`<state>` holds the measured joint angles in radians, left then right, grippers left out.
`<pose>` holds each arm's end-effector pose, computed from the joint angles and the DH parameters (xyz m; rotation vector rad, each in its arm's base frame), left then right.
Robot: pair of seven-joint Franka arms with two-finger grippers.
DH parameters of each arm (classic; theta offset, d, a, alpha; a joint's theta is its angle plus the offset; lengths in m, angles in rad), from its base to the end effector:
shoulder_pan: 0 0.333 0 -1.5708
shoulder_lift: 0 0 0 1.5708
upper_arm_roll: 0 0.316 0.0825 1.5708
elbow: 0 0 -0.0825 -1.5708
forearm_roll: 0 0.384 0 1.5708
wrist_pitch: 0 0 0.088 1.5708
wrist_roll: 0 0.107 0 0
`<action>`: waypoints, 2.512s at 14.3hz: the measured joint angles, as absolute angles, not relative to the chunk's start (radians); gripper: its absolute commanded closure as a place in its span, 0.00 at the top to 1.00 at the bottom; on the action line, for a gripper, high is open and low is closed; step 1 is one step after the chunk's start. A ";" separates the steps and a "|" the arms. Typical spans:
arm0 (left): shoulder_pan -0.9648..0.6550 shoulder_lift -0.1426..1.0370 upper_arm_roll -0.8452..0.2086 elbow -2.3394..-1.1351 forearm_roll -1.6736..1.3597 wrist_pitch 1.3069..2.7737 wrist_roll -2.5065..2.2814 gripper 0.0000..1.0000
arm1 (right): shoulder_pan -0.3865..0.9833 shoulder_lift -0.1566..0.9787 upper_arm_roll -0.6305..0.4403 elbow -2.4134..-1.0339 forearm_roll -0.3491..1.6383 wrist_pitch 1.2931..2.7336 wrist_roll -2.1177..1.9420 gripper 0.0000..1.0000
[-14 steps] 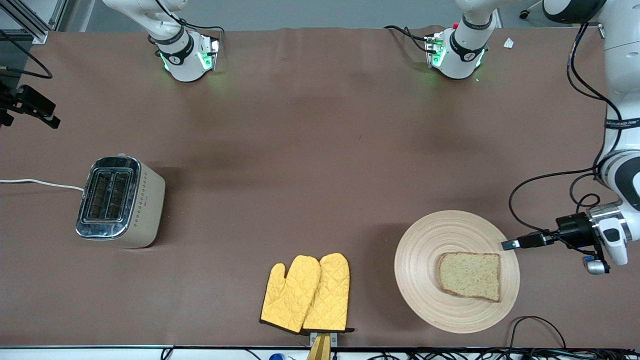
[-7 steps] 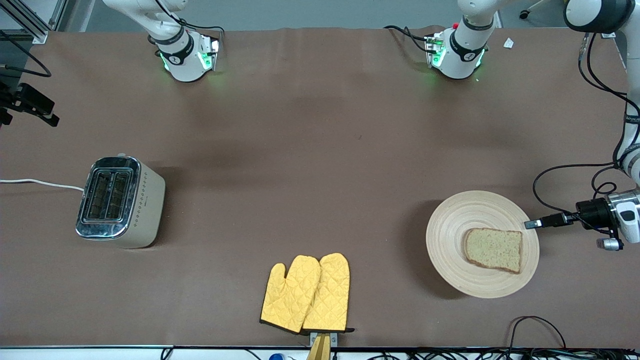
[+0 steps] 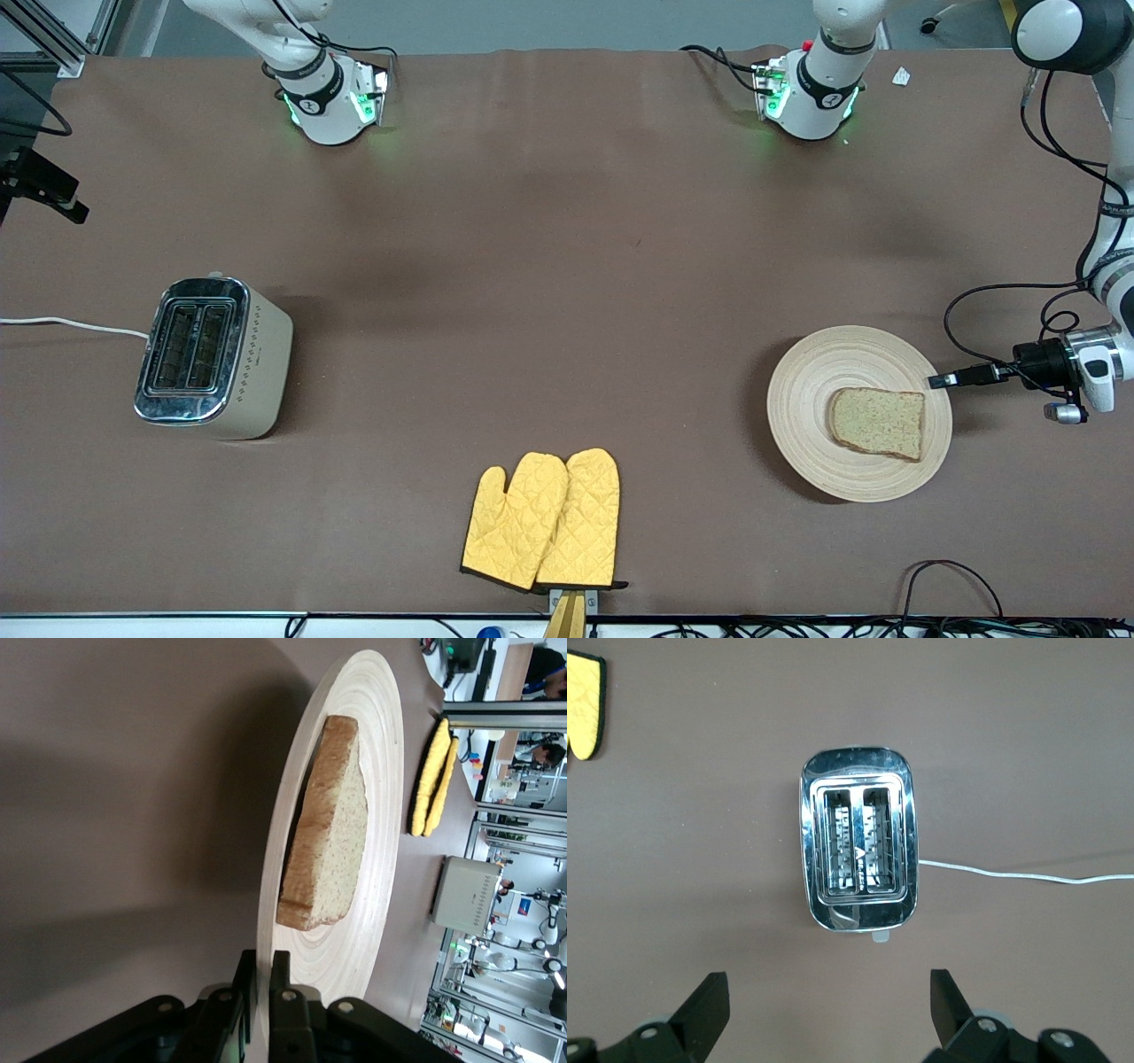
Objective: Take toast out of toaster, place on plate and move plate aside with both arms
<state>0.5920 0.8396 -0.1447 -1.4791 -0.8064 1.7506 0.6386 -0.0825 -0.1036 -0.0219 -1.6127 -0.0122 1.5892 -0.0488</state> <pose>0.6234 0.2434 0.1760 2.1311 0.2400 -0.0226 0.5208 -0.0565 0.6622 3.1219 -0.0872 0.1236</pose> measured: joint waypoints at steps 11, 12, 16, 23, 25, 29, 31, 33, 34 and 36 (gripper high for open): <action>0.586 0.893 -0.168 -1.477 -0.807 1.772 0.727 1.00 | -0.082 -0.040 -0.011 -1.542 -0.012 1.585 -0.057 1.00; 0.575 0.891 -0.169 -1.464 -0.807 1.773 0.715 1.00 | -0.082 -0.040 -0.011 -1.542 -0.012 1.584 -0.057 1.00; 0.481 0.838 -0.177 -1.345 -0.730 1.773 0.493 1.00 | -0.081 -0.040 -0.007 -1.541 -0.012 1.544 -0.058 1.00; 0.208 0.604 -0.179 -1.241 -0.380 1.792 -0.080 1.00 | -0.081 -0.038 -0.006 -1.541 -0.012 1.537 -0.058 1.00; 0.147 0.541 -0.180 -1.241 -0.259 1.791 -0.173 1.00 | -0.081 -0.038 -0.006 -1.540 -0.012 1.537 -0.058 1.00; 0.046 0.441 -0.181 -1.247 -0.091 1.737 -0.258 1.00 | -0.081 -0.037 -0.006 -1.540 -0.012 1.536 -0.058 1.00; 0.036 0.417 -0.180 -1.253 -0.079 1.718 -0.260 1.00 | -0.081 -0.037 -0.006 -1.540 -0.012 1.536 -0.058 1.00; 0.036 0.411 -0.180 -1.258 -0.078 1.711 -0.258 1.00 | -0.081 -0.037 -0.006 -1.540 -0.012 1.536 -0.058 1.00; 0.035 0.410 -0.180 -1.259 -0.078 1.710 -0.256 1.00 | -0.081 -0.037 -0.006 -1.540 -0.012 1.536 -0.058 1.00; 0.033 0.401 -0.180 -1.259 -0.076 1.704 -0.253 1.00 | -0.081 -0.037 -0.006 -1.540 -0.012 1.536 -0.058 1.00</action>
